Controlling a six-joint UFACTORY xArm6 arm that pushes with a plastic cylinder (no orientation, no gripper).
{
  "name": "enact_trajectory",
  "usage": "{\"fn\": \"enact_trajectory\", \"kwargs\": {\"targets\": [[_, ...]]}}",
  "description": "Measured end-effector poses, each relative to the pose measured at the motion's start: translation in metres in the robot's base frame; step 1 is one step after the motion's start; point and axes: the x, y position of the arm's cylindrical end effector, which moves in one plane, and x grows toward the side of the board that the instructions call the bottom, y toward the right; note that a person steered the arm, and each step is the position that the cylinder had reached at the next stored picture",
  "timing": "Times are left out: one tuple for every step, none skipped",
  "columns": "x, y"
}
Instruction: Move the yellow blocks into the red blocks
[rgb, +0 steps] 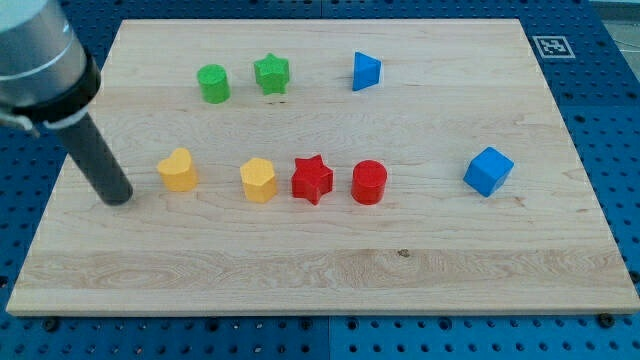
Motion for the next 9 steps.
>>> {"fn": "enact_trajectory", "kwargs": {"targets": [[-0.021, -0.004], [-0.021, -0.005], [-0.021, 0.018], [-0.021, 0.052], [-0.020, 0.070], [-0.018, 0.045], [-0.007, 0.027], [-0.007, 0.051], [-0.007, 0.081]]}}
